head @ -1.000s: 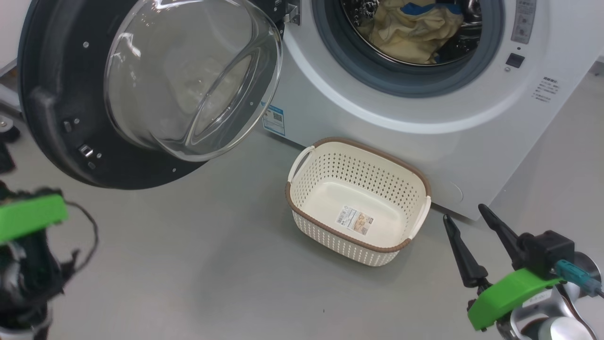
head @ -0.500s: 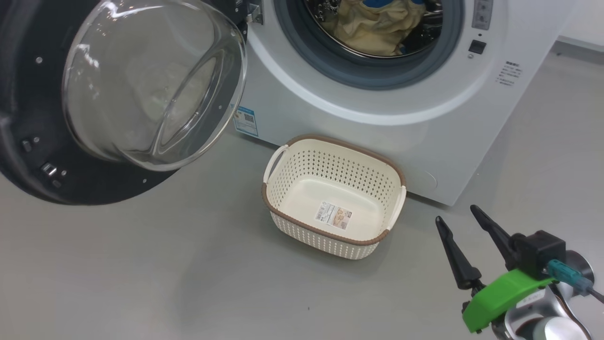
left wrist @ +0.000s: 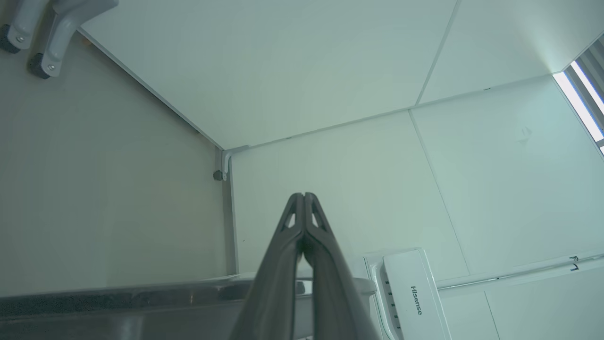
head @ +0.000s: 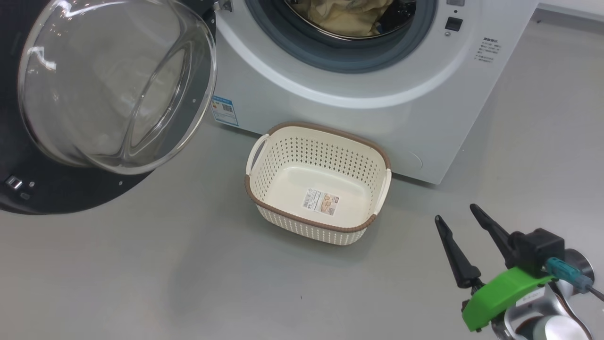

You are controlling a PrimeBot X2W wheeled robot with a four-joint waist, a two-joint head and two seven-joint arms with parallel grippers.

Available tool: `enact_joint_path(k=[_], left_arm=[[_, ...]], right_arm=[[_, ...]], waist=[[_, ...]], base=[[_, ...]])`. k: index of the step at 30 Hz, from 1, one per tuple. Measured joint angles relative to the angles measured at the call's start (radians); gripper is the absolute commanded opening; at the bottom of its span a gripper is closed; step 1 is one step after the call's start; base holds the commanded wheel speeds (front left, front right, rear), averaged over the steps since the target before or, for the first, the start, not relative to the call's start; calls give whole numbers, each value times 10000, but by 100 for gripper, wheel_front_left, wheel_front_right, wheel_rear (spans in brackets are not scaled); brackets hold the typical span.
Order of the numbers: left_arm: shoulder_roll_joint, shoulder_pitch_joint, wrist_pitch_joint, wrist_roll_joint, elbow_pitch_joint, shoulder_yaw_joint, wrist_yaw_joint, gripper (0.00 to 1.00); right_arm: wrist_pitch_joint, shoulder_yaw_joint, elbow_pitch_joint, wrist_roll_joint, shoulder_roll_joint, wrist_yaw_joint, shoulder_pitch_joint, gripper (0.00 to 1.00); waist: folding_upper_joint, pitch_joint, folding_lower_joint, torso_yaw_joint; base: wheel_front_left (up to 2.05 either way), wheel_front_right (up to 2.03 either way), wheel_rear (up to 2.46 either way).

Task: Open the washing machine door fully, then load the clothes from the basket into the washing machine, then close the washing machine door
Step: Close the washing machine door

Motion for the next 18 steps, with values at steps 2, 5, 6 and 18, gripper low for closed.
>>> enact_joint_path(k=[2, 5, 6, 18], left_arm=[[-33, 7, 153, -299, 412, 265, -33, 0], [-113, 23, 349, -784, 930, 648, -186, 0], [-140, 37, 451, -928, 1076, 754, -192, 0], [-416, 341, 1475, -1701, 2222, 1273, -286, 0]], right_arm=[[42, -6, -42, 0, 0, 0, -9, 100], [113, -25, -73, 0, 0, 0, -22, 100], [117, -25, -77, 0, 0, 0, -38, 100], [253, 2, -155, -88, 0, 0, -234, 100]], waist=[[0, 85, 0, -21], [0, 196, 0, -25], [0, 225, 0, -25], [0, 487, 0, -81]], base=[[0, 0, 0], [0, 0, 0], [0, 0, 0], [0, 0, 0]])
